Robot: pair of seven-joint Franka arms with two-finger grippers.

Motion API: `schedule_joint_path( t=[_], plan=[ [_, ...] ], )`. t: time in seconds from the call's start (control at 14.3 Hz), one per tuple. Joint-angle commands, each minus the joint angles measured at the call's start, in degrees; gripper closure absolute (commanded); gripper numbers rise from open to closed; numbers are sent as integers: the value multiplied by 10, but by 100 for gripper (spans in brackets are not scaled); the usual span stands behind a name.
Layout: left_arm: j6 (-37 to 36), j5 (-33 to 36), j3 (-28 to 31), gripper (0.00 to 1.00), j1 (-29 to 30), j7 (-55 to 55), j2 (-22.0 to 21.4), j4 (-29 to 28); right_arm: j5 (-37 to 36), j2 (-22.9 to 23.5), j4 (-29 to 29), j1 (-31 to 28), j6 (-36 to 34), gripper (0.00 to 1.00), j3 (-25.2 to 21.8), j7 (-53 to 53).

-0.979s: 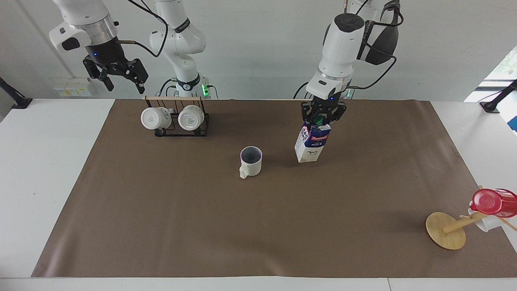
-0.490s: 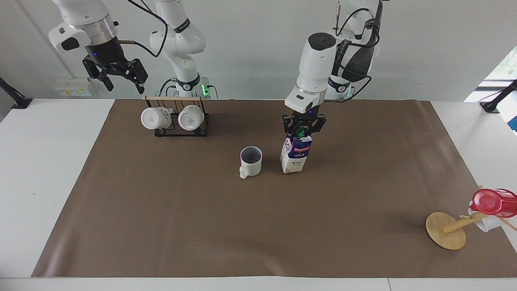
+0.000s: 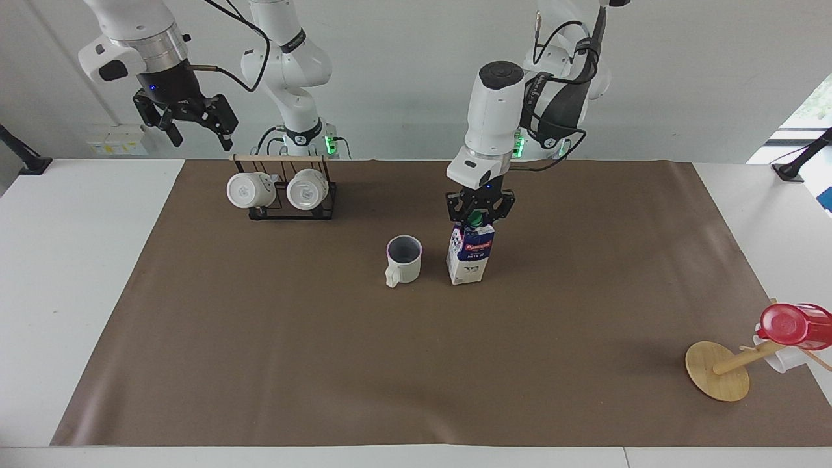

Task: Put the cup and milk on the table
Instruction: 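Carry the milk carton with the left gripper beside the white mug and lower it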

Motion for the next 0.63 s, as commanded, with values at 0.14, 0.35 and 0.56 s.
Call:
schedule_joint_path(
  t=[0.14,0.35,0.56],
  plan=[
    [10,13,8,36,-15,-11,6,-2,11,-9,-6,-4,-6,0,1,3],
    [9,13,8,28,-15,-11,7,-3,10,-9,-6,-4,-6,0,1,4],
    [0,13,8,0,-16,-9,6,2,10,-9,-6,-4,-6,0,1,3]
  ],
)
